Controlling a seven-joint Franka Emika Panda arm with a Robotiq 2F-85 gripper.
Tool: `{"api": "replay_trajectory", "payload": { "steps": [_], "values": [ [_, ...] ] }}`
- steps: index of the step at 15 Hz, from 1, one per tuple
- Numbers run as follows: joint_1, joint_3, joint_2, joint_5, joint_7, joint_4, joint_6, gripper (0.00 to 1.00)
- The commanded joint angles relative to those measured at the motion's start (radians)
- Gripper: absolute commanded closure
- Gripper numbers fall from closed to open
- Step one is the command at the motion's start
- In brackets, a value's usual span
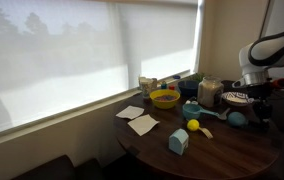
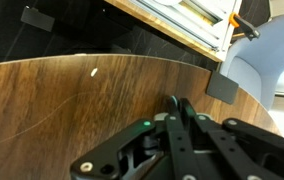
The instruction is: Pick up the upside down measuring spoon and put it the right way up on the table
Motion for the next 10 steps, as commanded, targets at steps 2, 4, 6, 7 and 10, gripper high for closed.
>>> {"api": "replay_trajectory", "payload": {
  "steps": [2,4,6,7,10],
  "values": [
    [-0.011,0.049,-0.029,-0.037,0.045,0.006,-0.010,0.98],
    [-0.005,0.084,-0.052,-0.085,0.090,0.009,-0.013,0.93],
    [0.005,0.126,-0.079,-0.143,0.148,0.004,-0.004,0.96],
    [0.011,0.144,-0.089,-0.167,0.171,0.006,-0.006,0.97],
    [0.036,0.205,-0.118,-0.254,0.258,-0.002,0.003,0.98]
  ]
}}
